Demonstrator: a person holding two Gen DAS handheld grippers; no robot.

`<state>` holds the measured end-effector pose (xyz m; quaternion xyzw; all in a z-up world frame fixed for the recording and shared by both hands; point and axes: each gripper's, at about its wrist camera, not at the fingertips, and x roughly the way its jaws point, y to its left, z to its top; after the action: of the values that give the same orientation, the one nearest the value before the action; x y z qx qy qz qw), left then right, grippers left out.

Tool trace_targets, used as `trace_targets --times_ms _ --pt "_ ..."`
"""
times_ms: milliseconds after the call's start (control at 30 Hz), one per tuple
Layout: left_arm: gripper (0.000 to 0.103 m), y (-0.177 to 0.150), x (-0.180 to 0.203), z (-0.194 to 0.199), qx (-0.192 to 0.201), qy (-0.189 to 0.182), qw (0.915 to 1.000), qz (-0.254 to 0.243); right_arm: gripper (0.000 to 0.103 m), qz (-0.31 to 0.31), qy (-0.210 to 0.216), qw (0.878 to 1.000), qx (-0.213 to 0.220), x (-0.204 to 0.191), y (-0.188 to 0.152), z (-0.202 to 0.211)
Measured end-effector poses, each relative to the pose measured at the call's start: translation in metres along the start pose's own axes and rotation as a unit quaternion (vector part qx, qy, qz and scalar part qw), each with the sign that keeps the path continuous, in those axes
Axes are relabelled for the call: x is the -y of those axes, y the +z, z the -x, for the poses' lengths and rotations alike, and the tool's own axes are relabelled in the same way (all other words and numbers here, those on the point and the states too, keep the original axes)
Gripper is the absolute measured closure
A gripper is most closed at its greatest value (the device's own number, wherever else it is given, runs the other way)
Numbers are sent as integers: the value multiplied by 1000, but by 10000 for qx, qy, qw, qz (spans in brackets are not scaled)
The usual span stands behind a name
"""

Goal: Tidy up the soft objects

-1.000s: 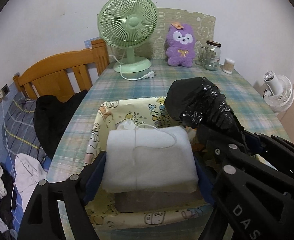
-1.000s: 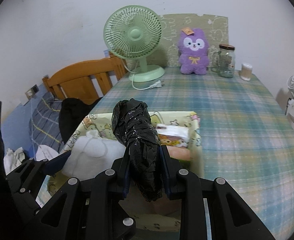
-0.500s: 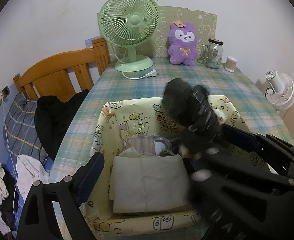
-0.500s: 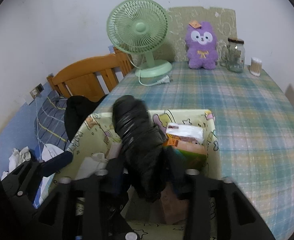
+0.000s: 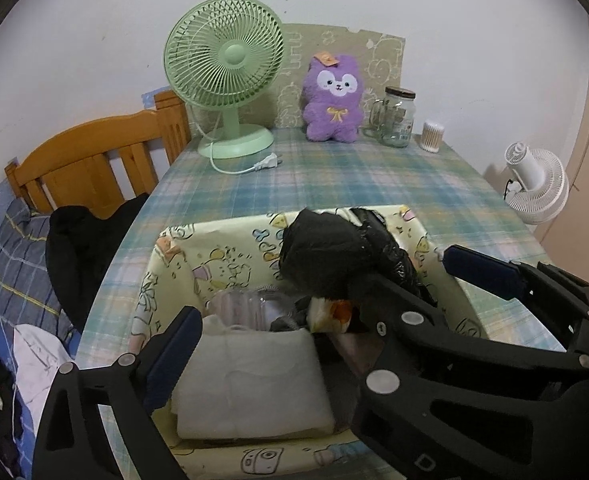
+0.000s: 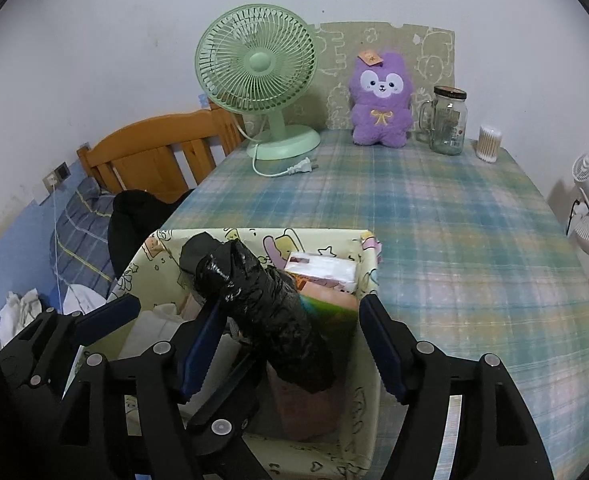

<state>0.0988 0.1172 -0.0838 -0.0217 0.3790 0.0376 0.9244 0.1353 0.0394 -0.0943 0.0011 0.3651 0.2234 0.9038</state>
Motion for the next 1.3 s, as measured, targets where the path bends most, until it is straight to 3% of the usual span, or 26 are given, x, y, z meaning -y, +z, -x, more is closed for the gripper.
trace_targets --times_ms 433,833,1300 --pt "0 7 21 22 285 -68 9995 -139 10 -197 -424 9985 300 17 2 35" --pt "0 15 42 57 709 -46 9973 -189 7 -231 -524 9953 780 31 3 87" --pt "0 19 80 107 1320 -171 9904 -380 2 -460 -1042 9824 1477 60 -6 162"
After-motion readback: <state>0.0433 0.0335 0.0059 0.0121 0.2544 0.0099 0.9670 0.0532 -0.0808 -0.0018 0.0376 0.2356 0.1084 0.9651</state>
